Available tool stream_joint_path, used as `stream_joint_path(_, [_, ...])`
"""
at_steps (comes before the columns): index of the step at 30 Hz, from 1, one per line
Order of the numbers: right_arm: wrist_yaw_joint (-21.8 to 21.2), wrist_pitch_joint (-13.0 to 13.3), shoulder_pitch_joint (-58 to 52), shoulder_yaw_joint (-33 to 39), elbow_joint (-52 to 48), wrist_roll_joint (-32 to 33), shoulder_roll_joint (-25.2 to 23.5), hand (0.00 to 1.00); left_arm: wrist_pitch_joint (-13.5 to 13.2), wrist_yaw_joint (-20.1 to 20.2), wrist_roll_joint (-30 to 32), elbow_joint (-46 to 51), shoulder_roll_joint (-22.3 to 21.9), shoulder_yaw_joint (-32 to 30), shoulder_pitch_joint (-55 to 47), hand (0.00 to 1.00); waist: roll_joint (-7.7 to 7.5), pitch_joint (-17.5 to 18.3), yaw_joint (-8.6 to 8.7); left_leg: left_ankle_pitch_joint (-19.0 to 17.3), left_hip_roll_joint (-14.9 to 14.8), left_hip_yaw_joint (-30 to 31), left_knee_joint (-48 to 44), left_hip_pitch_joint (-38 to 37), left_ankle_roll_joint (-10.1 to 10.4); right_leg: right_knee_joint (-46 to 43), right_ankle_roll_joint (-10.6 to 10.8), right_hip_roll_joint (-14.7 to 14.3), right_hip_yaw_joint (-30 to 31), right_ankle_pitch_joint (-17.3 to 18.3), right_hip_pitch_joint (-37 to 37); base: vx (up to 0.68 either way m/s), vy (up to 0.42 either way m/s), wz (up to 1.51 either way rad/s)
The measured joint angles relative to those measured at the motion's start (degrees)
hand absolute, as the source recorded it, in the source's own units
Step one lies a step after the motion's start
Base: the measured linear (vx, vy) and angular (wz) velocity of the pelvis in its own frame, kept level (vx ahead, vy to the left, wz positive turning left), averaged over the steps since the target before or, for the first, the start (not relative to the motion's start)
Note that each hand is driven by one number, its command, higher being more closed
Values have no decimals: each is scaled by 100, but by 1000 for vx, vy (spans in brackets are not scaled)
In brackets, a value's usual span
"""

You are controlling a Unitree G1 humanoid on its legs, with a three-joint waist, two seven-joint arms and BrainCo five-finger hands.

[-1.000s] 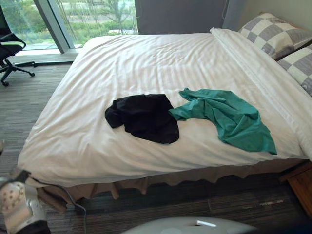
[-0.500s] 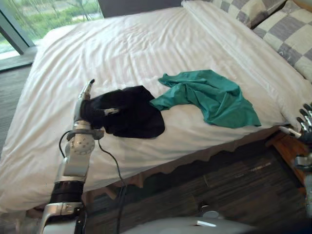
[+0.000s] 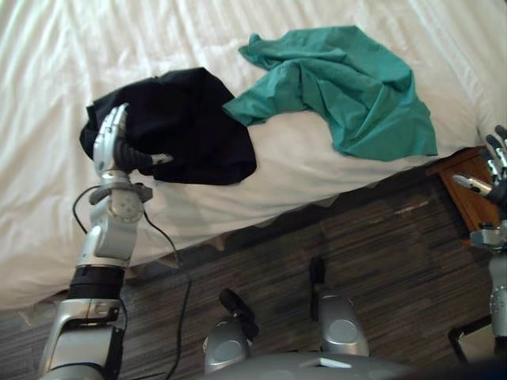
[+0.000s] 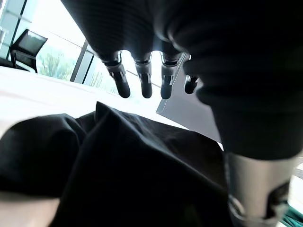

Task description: Tidy the bed and pick cloth on bed and put in laundry

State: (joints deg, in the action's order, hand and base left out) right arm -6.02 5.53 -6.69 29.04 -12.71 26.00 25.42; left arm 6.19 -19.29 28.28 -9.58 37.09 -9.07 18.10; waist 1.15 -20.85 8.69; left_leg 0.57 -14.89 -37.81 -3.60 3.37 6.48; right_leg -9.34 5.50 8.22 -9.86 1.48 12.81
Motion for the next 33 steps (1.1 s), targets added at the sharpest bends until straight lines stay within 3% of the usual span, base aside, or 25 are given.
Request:
stream_joint_path(5, [-130,52,-217,214,-37,94,-8,0,162,-182,296,219,300,-434,-14,0,23,-153,-16,42,-28,81,-93,373,-37,-352,-43,27,-11,160,472,-8,-22,5])
stream_joint_path(8, [-252,191,-240,390,-217,295,-10,0,237,118,809,216,546,-537,-7,0,27,-384,-8,69,-52,78,-174,602,-50,-599,-79,53,-5,225,798,-20,-21,0])
stream_joint_path(12, [-359,402,-212,406,-681,481,-4,0,241,468,1352,89,594,-209,-129,0,13,-664,4,81,-107,83,-348,950,-65,-1030,-148,102,8,366,1295,-41,-50,0])
stream_joint_path(16, [-486,494,109,224,-1117,909,362,0,1021,289,2036,172,362,370,49,0,-13,-844,-33,84,-248,68,-600,1304,-67,-1319,-171,82,43,406,1725,-44,-59,-3])
stream_joint_path(20, [-507,451,318,129,-1646,1677,862,0,2020,247,2014,658,417,859,591,0,-35,-857,-79,81,-405,63,-802,1678,-59,-1487,-187,45,41,415,2100,-76,-46,2])
stream_joint_path(22, [-564,387,293,132,-1819,1899,860,0,2244,271,2011,865,422,904,805,0,-100,-893,-106,79,-504,50,-907,1786,-57,-1559,-187,20,51,414,2221,-62,-62,-5])
stream_joint_path(23, [-673,351,191,184,-1893,1949,855,0,2351,277,1982,987,424,898,951,100,-116,-902,-127,75,-549,51,-963,1860,-50,-1579,-191,5,69,411,2282,-46,-61,-7])
stream_joint_path(29, [-1114,285,-181,266,-2007,1989,510,0,2405,204,988,1311,632,623,1247,100,-200,-947,-102,75,-620,53,-1054,1970,-50,-1648,-203,-5,48,403,2376,-7,-13,-1])
stream_joint_path(32, [-1273,283,-334,278,-2007,1979,316,0,2170,25,651,1311,633,354,1227,100,-200,-947,-109,76,-609,53,-1053,1968,-49,-1663,-203,8,47,403,2378,0,0,0])
stream_joint_path(33, [-1372,284,-337,278,-2007,1978,223,0,1922,-140,384,1306,632,128,1157,100,-200,-947,-107,77,-596,50,-1052,1956,-50,-1679,-206,18,48,404,2378,0,0,0])
